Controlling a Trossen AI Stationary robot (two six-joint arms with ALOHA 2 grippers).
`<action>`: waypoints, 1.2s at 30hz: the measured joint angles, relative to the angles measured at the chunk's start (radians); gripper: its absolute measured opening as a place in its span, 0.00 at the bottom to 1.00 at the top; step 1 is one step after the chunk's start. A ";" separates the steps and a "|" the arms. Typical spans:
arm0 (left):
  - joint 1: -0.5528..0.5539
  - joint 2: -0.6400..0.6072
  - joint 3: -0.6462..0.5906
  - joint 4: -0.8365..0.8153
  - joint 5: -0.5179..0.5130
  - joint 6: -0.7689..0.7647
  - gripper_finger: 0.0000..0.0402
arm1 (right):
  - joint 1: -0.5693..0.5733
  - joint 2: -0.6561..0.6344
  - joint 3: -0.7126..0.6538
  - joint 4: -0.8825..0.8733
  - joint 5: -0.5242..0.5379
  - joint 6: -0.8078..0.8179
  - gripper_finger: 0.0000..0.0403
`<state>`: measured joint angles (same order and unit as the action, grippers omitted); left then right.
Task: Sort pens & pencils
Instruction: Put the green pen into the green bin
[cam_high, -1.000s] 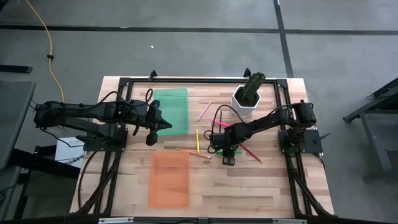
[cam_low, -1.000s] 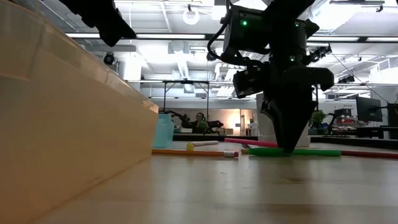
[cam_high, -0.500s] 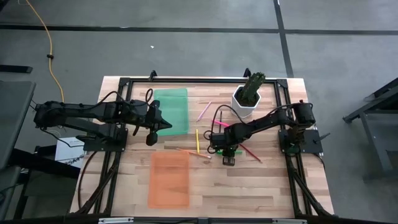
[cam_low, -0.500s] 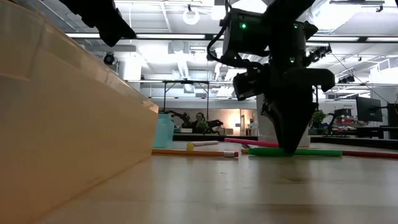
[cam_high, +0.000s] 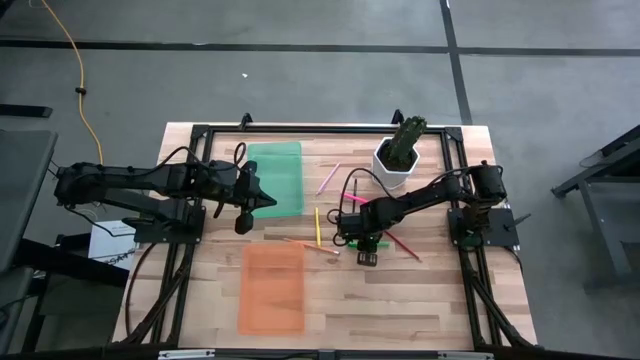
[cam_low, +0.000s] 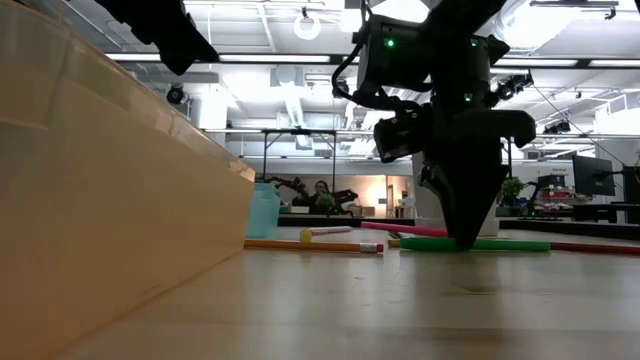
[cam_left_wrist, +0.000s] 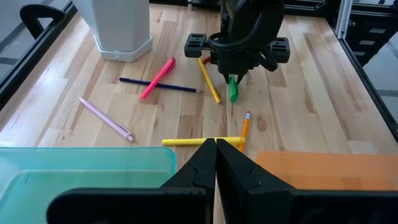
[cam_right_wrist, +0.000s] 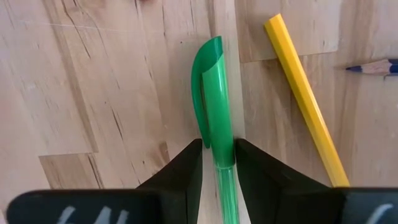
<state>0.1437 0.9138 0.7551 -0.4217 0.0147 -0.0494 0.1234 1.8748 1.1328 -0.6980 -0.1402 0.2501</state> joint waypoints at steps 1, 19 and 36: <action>0.000 0.000 0.000 0.000 0.000 0.000 0.00 | 0.000 0.000 0.000 0.000 0.000 0.000 0.22; 0.000 0.000 0.000 0.000 0.000 0.000 0.00 | 0.000 0.001 -0.002 0.002 0.008 -0.008 0.08; 0.000 0.000 0.000 0.004 0.000 0.000 0.00 | -0.005 0.006 0.073 -0.015 0.020 -0.031 0.07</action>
<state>0.1440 0.9138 0.7551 -0.4174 0.0147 -0.0494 0.1181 1.8811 1.2053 -0.7128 -0.1198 0.2192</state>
